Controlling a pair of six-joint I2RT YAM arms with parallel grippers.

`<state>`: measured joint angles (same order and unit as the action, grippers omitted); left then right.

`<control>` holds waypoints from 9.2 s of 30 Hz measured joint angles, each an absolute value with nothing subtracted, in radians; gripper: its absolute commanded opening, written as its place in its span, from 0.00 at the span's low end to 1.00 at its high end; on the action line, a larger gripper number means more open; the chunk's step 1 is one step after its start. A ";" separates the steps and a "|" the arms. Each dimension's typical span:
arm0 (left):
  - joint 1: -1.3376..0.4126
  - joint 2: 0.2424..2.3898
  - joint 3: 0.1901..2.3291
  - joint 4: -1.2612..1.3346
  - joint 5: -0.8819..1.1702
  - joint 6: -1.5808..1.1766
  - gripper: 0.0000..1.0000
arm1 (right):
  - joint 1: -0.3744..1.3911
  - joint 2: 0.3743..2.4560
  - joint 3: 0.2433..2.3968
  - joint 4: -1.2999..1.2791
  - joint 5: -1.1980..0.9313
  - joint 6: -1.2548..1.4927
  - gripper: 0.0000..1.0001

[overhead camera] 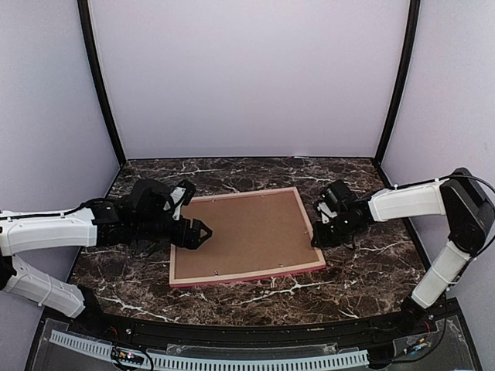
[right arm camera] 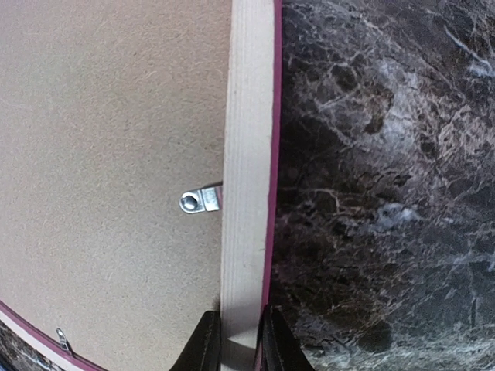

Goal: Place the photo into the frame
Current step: Rotate the photo frame at the center of the board, then pick up the photo frame from the center of the board, then pass from the right arm to the left, then pass from the left arm to the right, then turn over the photo frame, then place the photo frame at the center of the board, then rotate the photo frame at the center of the board.

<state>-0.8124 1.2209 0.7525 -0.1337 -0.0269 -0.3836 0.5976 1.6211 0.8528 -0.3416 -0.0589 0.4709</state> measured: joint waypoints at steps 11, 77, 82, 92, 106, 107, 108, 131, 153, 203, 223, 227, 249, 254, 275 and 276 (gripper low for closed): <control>-0.819 1.268 0.751 -0.128 -0.035 -0.378 0.83 | 0.580 1.633 0.859 -0.336 -0.051 0.444 0.40; -1.424 1.890 1.214 -0.440 -0.890 0.064 0.26 | 0.527 1.488 1.040 -0.704 -0.224 0.357 0.32; -1.422 1.863 1.229 -0.489 -0.887 0.072 0.17 | 0.528 1.444 1.102 -0.730 -0.231 0.350 0.40; -1.411 1.706 1.345 -0.614 -0.826 0.190 0.00 | 0.515 1.374 1.447 -0.855 -0.136 0.315 0.48; -1.219 1.547 1.649 -0.806 -0.388 0.217 0.00 | 0.475 1.307 1.682 -0.962 -0.044 0.269 0.52; -1.196 1.547 1.666 -0.818 -0.356 0.213 0.00 | 0.474 1.302 1.682 -0.968 -0.044 0.266 0.52; -1.168 1.545 1.681 -0.827 -0.325 0.212 0.00 | 0.473 1.298 1.681 -0.971 -0.043 0.266 0.52; -0.742 1.737 2.142 -1.172 0.513 0.166 0.00 | 0.466 1.242 1.495 -0.826 -0.290 0.153 0.81; -0.721 1.782 2.126 -1.221 0.649 0.210 0.00 | 0.465 1.361 1.647 -0.736 -0.510 -0.218 0.91; -0.623 1.512 1.899 -0.913 0.234 0.144 0.93 | 0.290 1.508 1.608 -0.889 -0.878 -0.393 0.00; -0.619 1.314 1.393 -0.632 -0.164 -0.088 0.93 | 0.014 1.648 1.214 -0.350 -0.870 0.381 0.00; -0.619 1.304 1.296 -0.589 -0.149 -0.150 0.93 | 0.013 1.649 1.102 -0.207 -0.842 0.516 0.00; -0.619 1.249 0.833 -0.324 0.014 -0.508 0.93 | 0.057 1.559 0.554 0.247 -0.698 0.803 0.51; -0.620 1.176 0.707 -0.290 0.039 -0.590 0.93 | 0.073 1.510 0.506 0.217 -0.657 0.780 0.57; -0.758 1.149 0.505 -0.127 0.039 -0.854 0.93 | 0.080 1.299 0.624 -0.167 -0.346 0.482 0.75; -0.765 1.161 0.501 -0.110 0.039 -0.868 0.93 | 0.082 1.312 0.649 -0.175 -0.342 0.466 0.76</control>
<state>-0.7650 1.1606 0.5014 -0.1097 0.0391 -0.8680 0.0822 1.3125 0.6487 -0.1753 -0.3420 0.4656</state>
